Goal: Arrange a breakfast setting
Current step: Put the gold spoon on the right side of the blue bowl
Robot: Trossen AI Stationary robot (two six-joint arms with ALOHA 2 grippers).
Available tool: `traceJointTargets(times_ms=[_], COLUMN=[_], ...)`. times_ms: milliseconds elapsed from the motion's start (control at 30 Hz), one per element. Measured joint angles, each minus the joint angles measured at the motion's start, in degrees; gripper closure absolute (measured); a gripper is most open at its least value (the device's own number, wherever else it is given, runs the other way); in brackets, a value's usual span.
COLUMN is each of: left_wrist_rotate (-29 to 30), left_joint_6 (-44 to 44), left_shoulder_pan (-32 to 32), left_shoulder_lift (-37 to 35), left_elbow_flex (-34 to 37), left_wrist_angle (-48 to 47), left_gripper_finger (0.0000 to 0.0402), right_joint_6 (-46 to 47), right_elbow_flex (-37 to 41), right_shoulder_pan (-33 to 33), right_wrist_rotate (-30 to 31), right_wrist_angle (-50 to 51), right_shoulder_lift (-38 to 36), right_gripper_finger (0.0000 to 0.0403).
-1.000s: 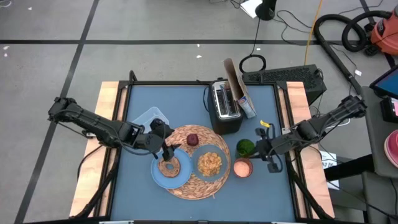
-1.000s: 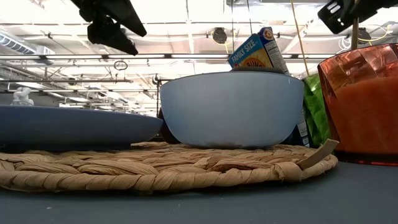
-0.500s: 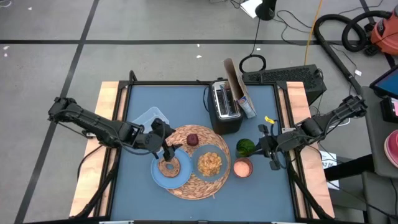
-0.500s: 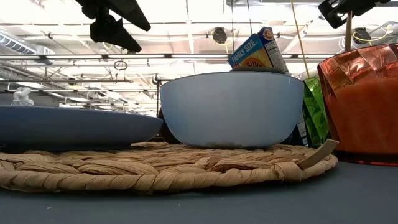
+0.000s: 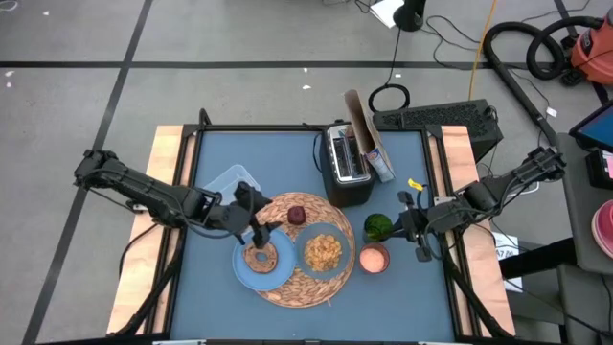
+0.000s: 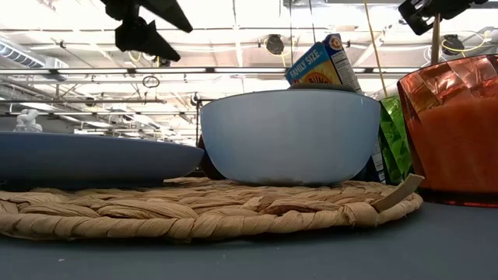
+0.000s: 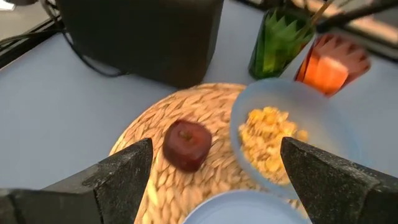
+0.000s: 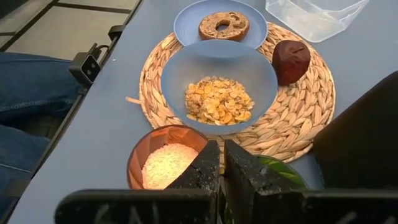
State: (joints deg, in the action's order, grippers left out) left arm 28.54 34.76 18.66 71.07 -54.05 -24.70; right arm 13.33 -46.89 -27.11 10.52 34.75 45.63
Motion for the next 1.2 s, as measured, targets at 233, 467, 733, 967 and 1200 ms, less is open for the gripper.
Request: traceJointTargets(times_ms=[233, 467, 733, 967, 1200], left_wrist_rotate=[2.7, 4.5, 4.6, 4.5, 3.1], left_joint_6=[-0.6, -4.1, -6.9, -16.6, -24.4], left_shoulder_pan=[-0.1, -1.1, -3.1, -3.9, -4.6], left_shoulder_lift=[0.1, 0.2, 3.4, 14.6, 27.1], left_elbow_flex=[0.0, 0.0, 0.0, 0.0, -0.3], left_wrist_angle=[9.5, 16.4, 24.6, 45.8, 69.9], left_gripper_finger=[0.0043, 0.0043, 0.0043, 0.0043, 0.0043], right_joint_6=[-1.0, -1.0, -1.1, -1.2, -1.2], right_elbow_flex=[0.0, 0.0, 0.0, 0.0, 0.0], right_shoulder_pan=[0.0, 0.0, 0.0, 0.0, 0.0], right_wrist_rotate=[0.0, 0.1, 1.7, 1.7, 1.7], right_wrist_angle=[-1.3, -1.5, -1.5, -1.9, -2.0], right_shoulder_lift=[0.0, 0.0, -0.2, -1.2, -1.4], right_gripper_finger=[0.0397, 0.0399, 0.04, 0.04, 0.04])
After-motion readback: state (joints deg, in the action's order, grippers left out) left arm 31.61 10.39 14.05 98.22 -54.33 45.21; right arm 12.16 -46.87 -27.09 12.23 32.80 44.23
